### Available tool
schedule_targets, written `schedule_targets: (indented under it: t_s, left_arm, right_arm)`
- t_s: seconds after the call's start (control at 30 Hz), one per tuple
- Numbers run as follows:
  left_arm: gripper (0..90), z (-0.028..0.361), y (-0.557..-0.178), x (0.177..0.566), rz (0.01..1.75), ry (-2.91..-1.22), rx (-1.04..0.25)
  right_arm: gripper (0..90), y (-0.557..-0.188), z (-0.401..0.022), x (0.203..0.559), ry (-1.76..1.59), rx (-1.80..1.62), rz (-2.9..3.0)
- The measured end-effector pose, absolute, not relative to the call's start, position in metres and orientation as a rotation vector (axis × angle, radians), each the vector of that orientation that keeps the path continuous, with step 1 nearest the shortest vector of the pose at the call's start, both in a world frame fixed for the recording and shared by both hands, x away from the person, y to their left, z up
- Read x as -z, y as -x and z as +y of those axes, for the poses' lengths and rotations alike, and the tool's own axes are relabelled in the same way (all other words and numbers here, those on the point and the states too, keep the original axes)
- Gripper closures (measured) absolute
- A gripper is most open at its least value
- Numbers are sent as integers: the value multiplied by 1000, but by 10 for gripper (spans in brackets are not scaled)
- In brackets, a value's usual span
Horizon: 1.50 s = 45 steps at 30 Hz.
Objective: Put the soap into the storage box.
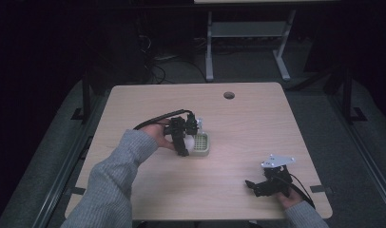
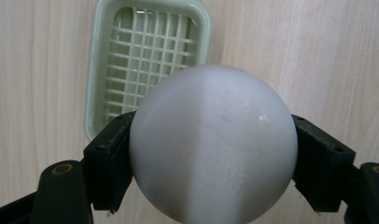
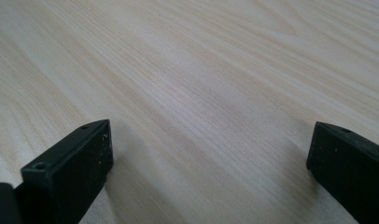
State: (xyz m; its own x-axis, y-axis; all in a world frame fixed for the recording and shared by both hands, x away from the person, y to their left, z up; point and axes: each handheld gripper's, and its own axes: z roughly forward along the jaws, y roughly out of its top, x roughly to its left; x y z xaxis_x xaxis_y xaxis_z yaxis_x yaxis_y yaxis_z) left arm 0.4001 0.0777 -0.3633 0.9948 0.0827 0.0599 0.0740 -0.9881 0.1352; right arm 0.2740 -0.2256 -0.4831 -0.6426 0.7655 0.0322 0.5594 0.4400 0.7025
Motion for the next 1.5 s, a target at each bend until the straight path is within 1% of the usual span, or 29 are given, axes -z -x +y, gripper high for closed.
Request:
schedule_targets:
  t_s: [0.5, 1.0, 1.5]
  left_arm:
    - [233, 78, -416, 369, 161, -2991, -105]
    - [233, 70, -434, 382, 214, -2976, -56]
    - [233, 56, -442, 391, 191, -2996, -56]
  right_arm:
    - [0, -274, -225, 483, -1143, -1011, 2405]
    - [0, -274, -225, 483, -1143, -1011, 2405]
    - [0, -274, -226, 483, -1143, -1011, 2406]
